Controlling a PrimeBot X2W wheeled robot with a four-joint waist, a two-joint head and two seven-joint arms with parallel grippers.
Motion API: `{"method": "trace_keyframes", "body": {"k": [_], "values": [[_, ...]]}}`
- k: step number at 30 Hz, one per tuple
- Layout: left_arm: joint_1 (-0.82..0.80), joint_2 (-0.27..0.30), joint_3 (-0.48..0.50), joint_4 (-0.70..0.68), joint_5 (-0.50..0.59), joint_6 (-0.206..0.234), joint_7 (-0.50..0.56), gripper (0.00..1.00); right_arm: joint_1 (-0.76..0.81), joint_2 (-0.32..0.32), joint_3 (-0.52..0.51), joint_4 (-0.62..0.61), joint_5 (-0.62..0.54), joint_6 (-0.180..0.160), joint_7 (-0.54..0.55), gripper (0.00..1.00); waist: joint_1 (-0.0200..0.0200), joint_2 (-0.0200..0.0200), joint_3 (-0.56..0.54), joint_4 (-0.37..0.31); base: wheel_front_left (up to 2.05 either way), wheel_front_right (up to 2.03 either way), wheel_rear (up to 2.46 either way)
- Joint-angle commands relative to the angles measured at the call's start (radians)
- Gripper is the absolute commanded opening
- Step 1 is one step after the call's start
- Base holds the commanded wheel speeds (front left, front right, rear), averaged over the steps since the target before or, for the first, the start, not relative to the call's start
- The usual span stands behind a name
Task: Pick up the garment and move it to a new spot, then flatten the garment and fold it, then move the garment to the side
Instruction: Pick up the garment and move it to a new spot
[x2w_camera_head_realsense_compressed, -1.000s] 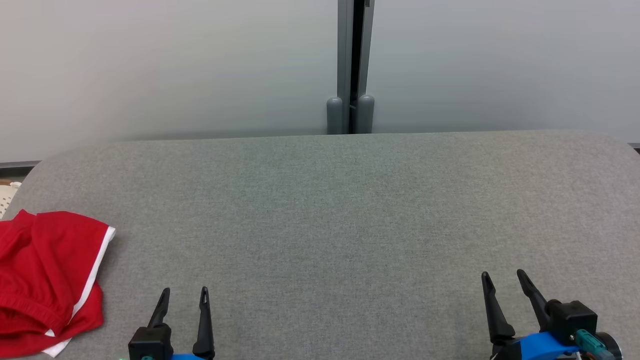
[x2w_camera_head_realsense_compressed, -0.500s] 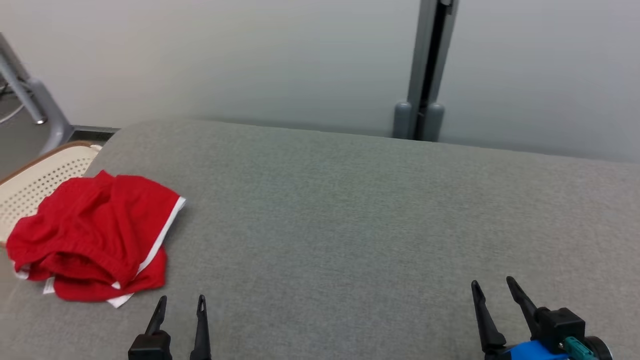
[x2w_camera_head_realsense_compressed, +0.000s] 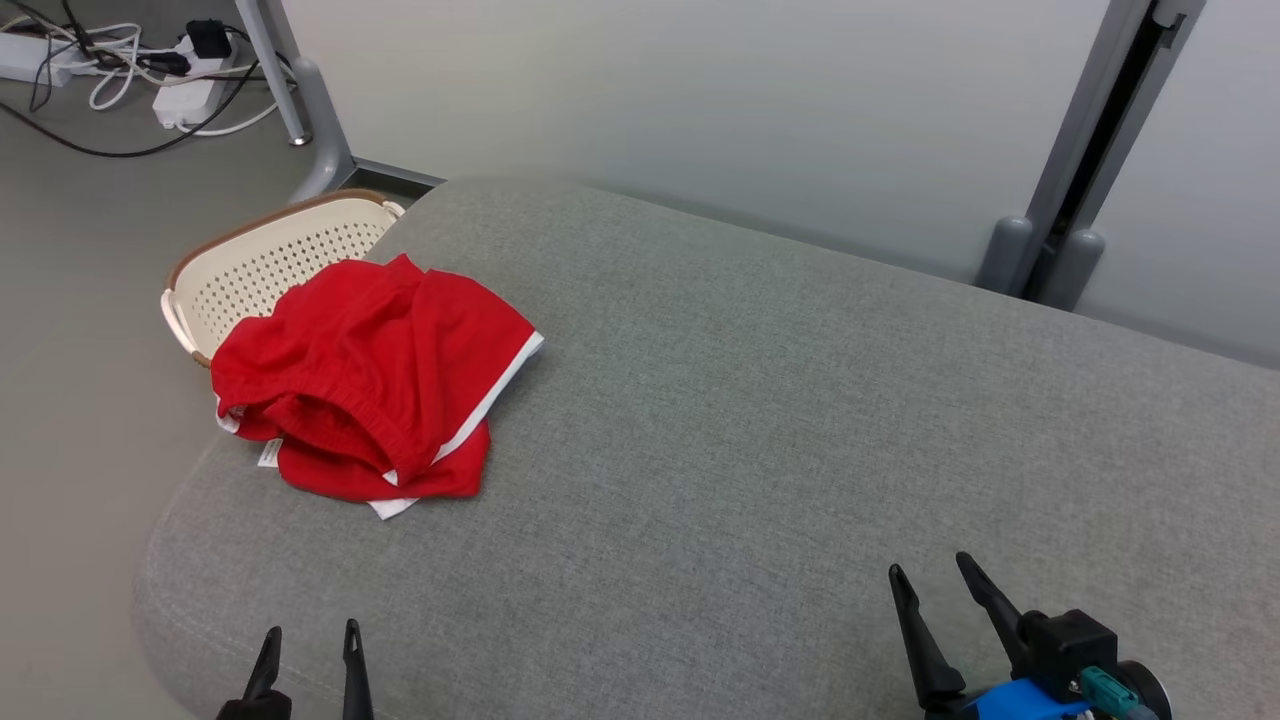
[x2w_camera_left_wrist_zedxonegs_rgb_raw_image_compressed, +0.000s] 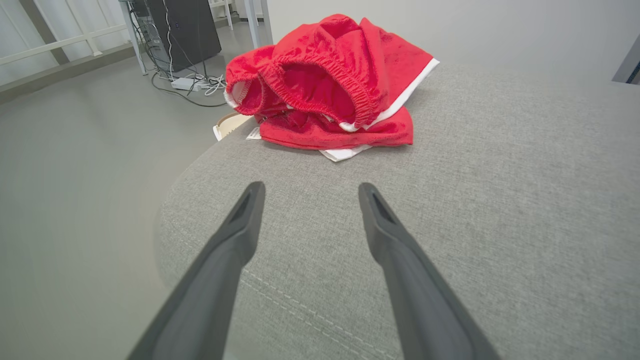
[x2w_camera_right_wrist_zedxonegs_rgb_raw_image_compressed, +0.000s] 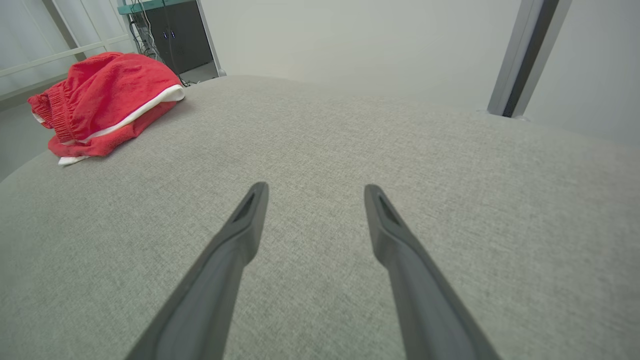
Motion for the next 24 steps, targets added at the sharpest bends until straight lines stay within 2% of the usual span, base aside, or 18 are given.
{"method": "trace_keyframes", "body": {"k": [1,5,13,19,24], "values": [[0.007,0.001,0.011,-0.003,-0.003,0.001,-0.003,1.00,-0.013,-0.002,0.002,0.003,0.004,0.000,-0.004,1.00,0.0000,0.0000,0.011,0.015,0.00,0.00,0.00],[-0.014,-0.003,0.031,0.017,-0.018,-0.011,-0.003,1.00,-0.018,-0.002,0.006,0.005,-0.002,0.000,-0.004,1.00,0.0000,0.0000,0.020,0.012,0.00,0.00,0.00],[-0.155,0.030,0.070,0.057,-0.047,-0.081,-0.003,1.00,-0.036,-0.002,-0.002,0.003,-0.037,0.000,-0.004,1.00,0.0000,0.0000,0.080,-0.028,0.00,0.00,0.00],[-0.287,0.089,0.086,0.096,-0.064,-0.113,-0.003,1.00,-0.059,-0.002,-0.007,-0.006,-0.057,0.000,-0.004,1.00,0.0000,0.0000,0.145,-0.057,0.00,0.00,0.00],[-0.442,0.164,0.074,0.149,-0.078,-0.127,-0.003,1.00,-0.091,-0.012,-0.008,-0.019,-0.072,0.000,-0.004,1.00,0.0000,0.0000,0.220,-0.082,0.00,0.00,0.00]]}}
